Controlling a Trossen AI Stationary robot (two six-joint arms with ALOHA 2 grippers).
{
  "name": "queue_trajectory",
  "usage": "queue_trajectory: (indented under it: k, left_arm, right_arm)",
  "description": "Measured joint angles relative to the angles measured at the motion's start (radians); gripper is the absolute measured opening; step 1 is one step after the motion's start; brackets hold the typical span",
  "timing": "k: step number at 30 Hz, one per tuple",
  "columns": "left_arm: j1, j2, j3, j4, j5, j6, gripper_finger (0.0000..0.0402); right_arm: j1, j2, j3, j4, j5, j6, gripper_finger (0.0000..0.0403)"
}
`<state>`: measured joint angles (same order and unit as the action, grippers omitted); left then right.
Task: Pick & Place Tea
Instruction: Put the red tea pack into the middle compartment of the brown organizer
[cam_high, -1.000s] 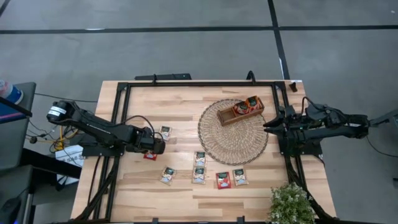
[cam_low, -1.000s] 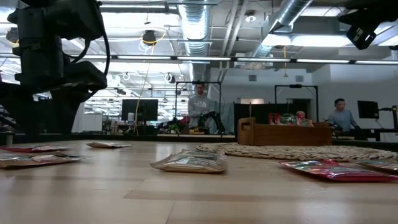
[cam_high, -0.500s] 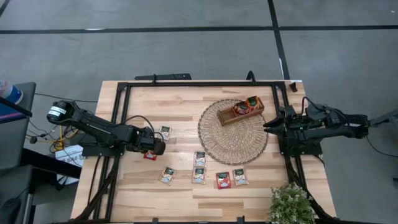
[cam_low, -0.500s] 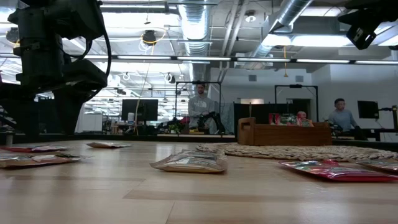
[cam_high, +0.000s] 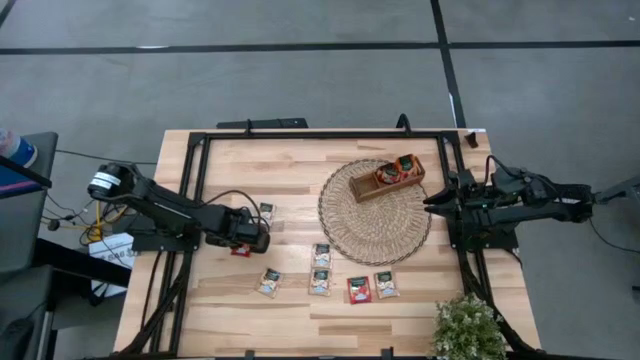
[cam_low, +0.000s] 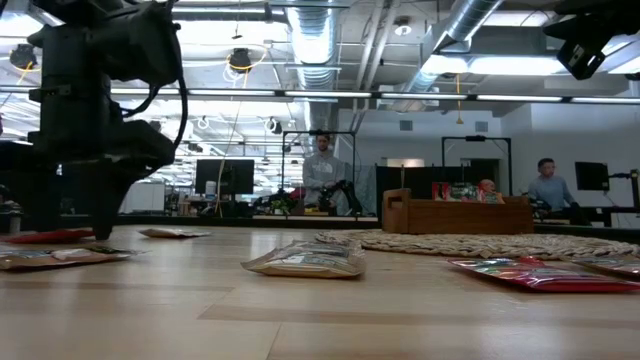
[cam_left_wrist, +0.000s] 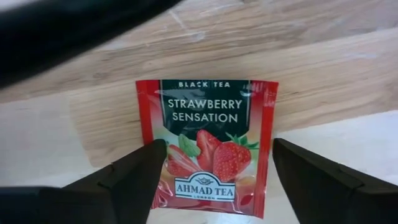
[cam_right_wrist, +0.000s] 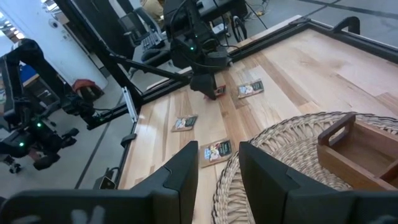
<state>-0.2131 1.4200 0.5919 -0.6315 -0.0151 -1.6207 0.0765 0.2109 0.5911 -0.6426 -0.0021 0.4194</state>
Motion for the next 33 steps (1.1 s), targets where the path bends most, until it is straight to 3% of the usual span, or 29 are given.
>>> queue_trajectory:
  k: [10,23,33]
  left_arm:
    - [-0.001,0.012,0.037,-0.041,-0.029,0.005,0.0176]
    - [-0.001,0.011,0.038,-0.039,-0.069,0.013,0.0088]
    - [0.000,0.014,0.189,-0.037,-0.301,0.217,0.0051]
  right_arm:
    - [0.000,0.000,0.000,0.000,0.001,0.000,0.0108]
    - [0.000,0.000,0.000,0.002,0.003,0.058,0.0108]
    - [0.000,0.017,0.000,0.232,0.005,0.057,0.0108]
